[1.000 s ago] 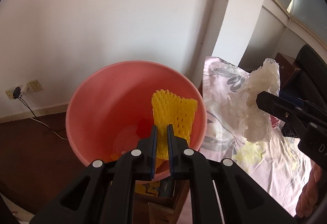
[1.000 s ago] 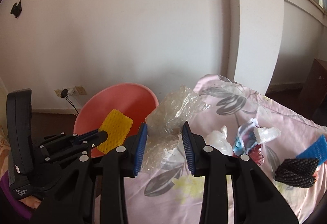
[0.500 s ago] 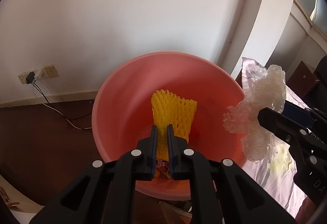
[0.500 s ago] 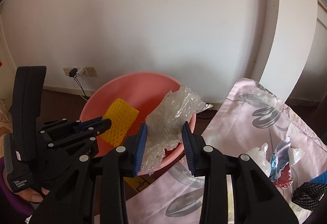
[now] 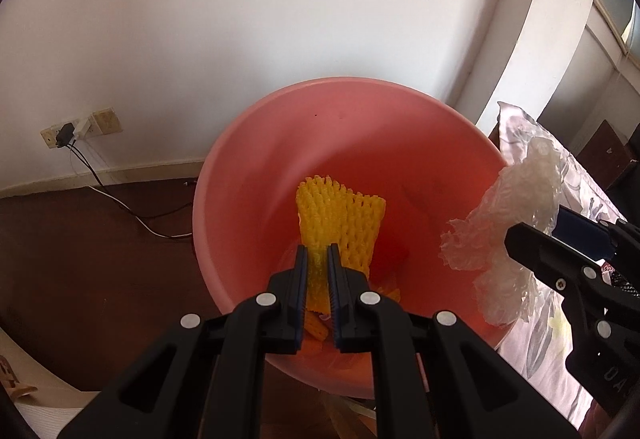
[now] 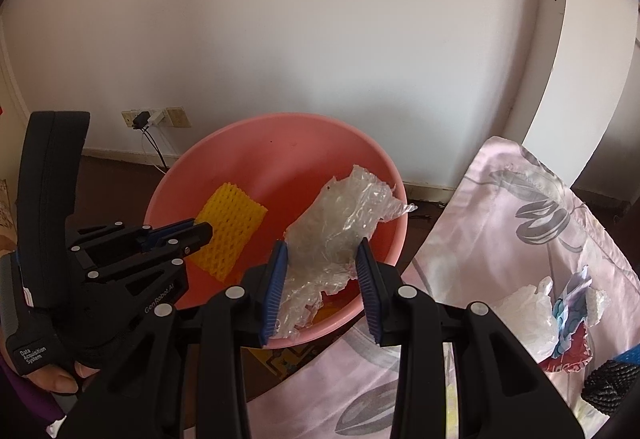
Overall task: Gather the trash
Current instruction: 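Carry both items over the pink bucket and open both grippers, then move both open grippers back over the table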
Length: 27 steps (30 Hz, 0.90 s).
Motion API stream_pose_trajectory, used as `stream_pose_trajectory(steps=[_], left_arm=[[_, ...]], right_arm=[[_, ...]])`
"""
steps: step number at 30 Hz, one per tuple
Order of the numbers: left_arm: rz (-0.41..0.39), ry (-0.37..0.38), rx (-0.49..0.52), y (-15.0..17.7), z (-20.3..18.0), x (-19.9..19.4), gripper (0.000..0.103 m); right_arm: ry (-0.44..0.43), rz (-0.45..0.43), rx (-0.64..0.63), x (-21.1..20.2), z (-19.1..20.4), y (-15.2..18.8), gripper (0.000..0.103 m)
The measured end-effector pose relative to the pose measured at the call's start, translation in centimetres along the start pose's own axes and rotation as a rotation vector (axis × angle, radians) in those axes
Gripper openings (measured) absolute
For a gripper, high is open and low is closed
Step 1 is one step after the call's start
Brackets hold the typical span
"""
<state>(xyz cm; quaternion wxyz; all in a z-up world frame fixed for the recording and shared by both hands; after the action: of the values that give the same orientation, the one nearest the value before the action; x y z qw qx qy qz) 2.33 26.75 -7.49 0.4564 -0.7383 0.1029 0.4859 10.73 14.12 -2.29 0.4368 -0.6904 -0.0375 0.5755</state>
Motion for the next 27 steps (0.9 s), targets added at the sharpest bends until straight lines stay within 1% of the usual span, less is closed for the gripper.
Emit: stream_pose_trajectory(steps=[3,9,12,14,17,27], left_arm=[[0.001,-0.001,0.007,0.1,-0.1,-0.1,0.010],[-0.004,-0.006,0.007,0.1,0.0,-0.2,0.016],[-0.008,-0.007,0.007,0.0,0.0,-0.4,0.023],[-0.008,-0.006,0.004,0.0,0.0,-0.5,0.029],[-0.010,-0.004,0.003,-0.2,0.1,-0.7,0.031],[-0.030,0.002,-0.006,-0.4,0.2,-2.0,0.032]], right_arm=[[-0.006,0.006,0.001,0.2,0.2,0.0,0.036],[-0.030,0.019,0.018,0.4,0.1,-0.1,0.037],[-0.031,0.020,0.024,0.4,0.1,0.0,0.038],[-0.037,0.019,0.029,0.3,0.0,0.0,0.038],[-0.046,0.019,0.034,0.4,-0.2,0.0,0.040],[-0.074,0.000,0.059,-0.4,-0.8,0.2,0.041]])
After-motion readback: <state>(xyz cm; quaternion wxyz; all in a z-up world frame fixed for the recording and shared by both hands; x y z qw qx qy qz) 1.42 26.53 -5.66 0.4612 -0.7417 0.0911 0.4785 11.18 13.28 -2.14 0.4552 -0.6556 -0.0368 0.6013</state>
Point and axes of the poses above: each gripper's, at about its wrist camera, not at the fingertips, and x roughly the way its jaws point, z to its left, y to its underside, the point moved 1 cm from there along x, roughly the way its jaws point, and after that the axes turned 5 degrees about -x, right-handed, at the moved point
